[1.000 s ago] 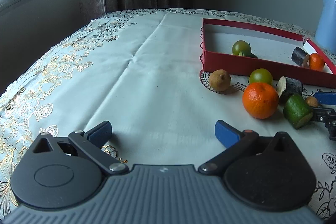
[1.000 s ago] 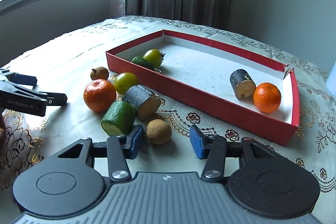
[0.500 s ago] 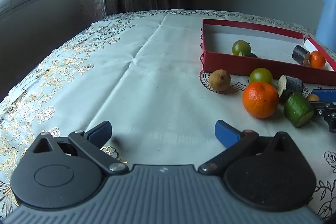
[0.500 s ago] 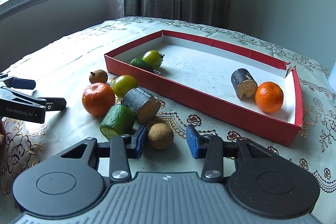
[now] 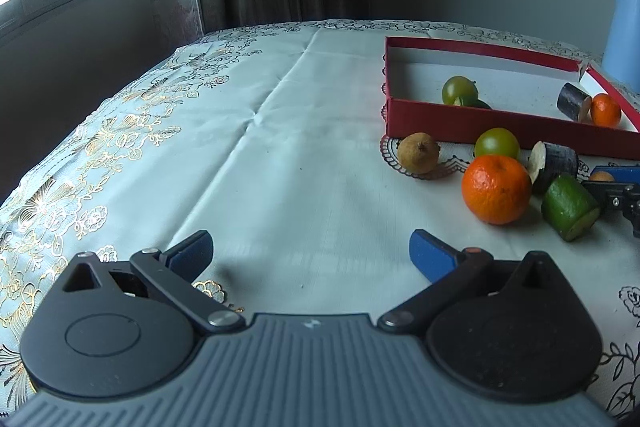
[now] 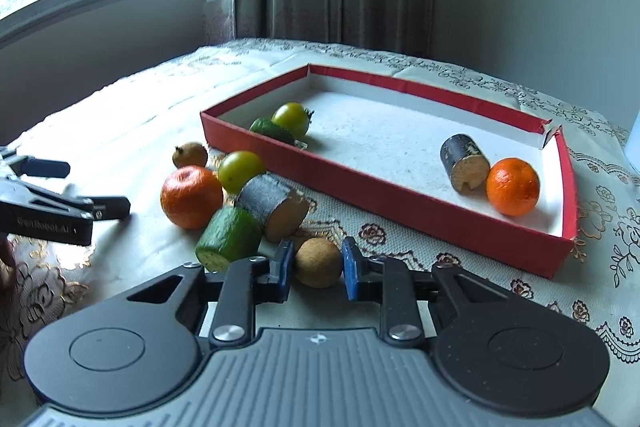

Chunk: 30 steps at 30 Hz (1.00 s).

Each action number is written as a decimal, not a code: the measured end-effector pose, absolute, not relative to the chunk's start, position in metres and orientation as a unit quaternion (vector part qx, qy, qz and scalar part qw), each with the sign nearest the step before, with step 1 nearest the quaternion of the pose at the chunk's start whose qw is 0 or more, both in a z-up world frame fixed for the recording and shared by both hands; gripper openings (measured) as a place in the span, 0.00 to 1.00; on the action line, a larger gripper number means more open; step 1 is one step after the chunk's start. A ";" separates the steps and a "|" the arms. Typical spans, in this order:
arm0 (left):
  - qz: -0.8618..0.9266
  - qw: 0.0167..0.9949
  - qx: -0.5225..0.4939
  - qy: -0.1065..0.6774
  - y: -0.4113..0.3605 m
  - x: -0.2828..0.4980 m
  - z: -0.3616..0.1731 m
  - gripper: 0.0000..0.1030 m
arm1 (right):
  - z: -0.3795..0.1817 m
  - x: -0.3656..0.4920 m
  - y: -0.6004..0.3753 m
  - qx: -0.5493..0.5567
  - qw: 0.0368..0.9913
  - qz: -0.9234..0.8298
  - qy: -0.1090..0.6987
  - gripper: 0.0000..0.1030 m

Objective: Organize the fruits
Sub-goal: 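Close the right gripper on the brown fruit and carry it over the tray, then open the right gripper to drop the brown fruit and withdraw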

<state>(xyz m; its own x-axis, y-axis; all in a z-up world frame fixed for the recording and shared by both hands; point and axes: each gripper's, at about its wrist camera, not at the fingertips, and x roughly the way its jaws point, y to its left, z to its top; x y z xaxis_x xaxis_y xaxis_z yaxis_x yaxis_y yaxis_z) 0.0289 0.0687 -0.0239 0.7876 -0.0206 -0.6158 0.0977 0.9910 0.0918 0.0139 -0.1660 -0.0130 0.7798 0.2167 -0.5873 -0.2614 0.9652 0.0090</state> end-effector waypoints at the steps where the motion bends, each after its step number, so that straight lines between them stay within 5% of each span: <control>1: -0.032 0.943 0.059 0.325 0.069 0.029 -0.024 1.00 | -0.009 0.013 -0.168 -0.033 0.945 0.125 0.300 0.24; 10: -0.032 0.943 0.057 0.325 0.069 0.029 -0.024 1.00 | 0.038 0.046 -0.195 -0.010 0.970 0.071 0.233 0.24; 26: -0.032 0.943 0.054 0.326 0.070 0.030 -0.024 1.00 | 0.008 0.078 -0.202 -0.010 0.964 0.044 0.262 0.27; 28: -0.032 0.943 0.056 0.326 0.069 0.029 -0.024 1.00 | 0.016 0.066 -0.208 0.004 0.966 0.046 0.253 0.30; 30: -0.032 0.943 0.057 0.325 0.069 0.029 -0.024 1.00 | 0.023 0.049 -0.217 0.015 0.970 0.045 0.239 0.46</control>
